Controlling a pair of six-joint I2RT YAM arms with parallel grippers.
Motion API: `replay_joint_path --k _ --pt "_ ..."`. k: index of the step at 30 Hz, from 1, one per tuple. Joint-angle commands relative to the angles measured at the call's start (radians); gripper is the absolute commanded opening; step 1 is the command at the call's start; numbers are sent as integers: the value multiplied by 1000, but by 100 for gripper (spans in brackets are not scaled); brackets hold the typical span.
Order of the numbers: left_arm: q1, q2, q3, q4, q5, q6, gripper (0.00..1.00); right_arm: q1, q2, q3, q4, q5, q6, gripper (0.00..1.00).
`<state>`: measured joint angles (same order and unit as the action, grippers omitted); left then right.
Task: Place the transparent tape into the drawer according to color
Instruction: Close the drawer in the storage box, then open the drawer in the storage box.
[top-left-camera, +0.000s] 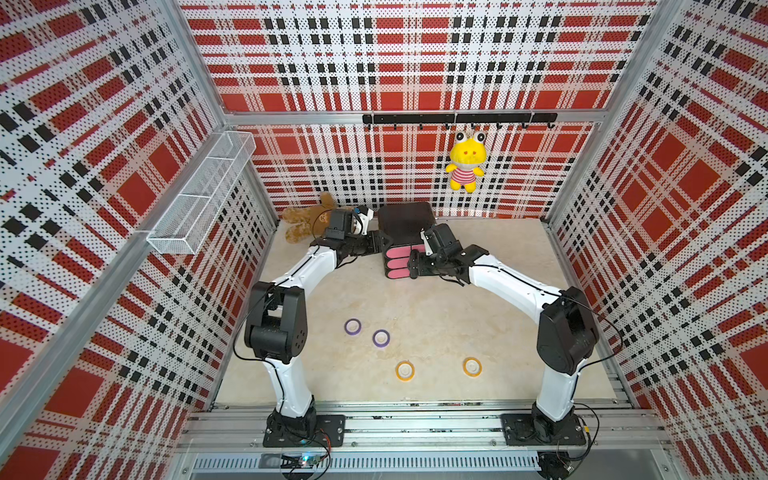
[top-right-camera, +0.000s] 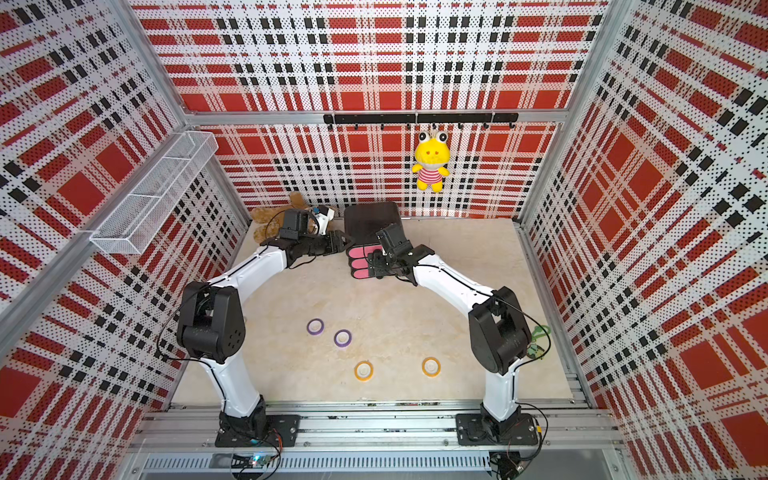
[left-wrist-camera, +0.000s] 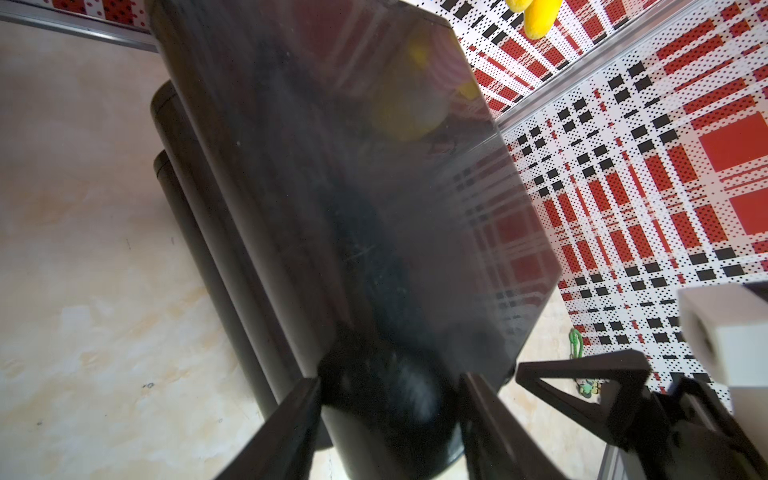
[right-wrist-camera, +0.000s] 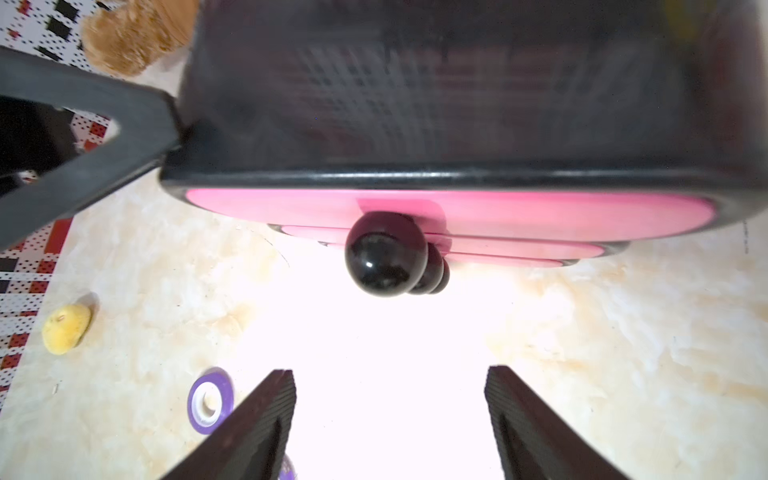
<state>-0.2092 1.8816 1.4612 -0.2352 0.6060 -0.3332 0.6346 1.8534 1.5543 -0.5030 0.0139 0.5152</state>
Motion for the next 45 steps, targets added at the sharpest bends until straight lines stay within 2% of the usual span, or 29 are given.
replay_joint_path --k 1,6,10,31,40,45 --pt "-13 47 -5 -33 15 15 59 4 -25 -43 54 20 -6 76" --pt "-13 46 -7 -33 17 16 59 4 -26 -179 232 68 13 70" --pt "-11 46 -10 -32 21 17 59 4 10 -199 304 72 25 70" --pt "-3 50 -10 -28 35 15 59 2 161 -56 312 72 26 67" --pt "-3 54 -9 -27 41 16 59 0 194 -32 300 60 31 55" --pt "-2 54 -9 -27 42 16 59 0 198 -39 302 55 31 53"
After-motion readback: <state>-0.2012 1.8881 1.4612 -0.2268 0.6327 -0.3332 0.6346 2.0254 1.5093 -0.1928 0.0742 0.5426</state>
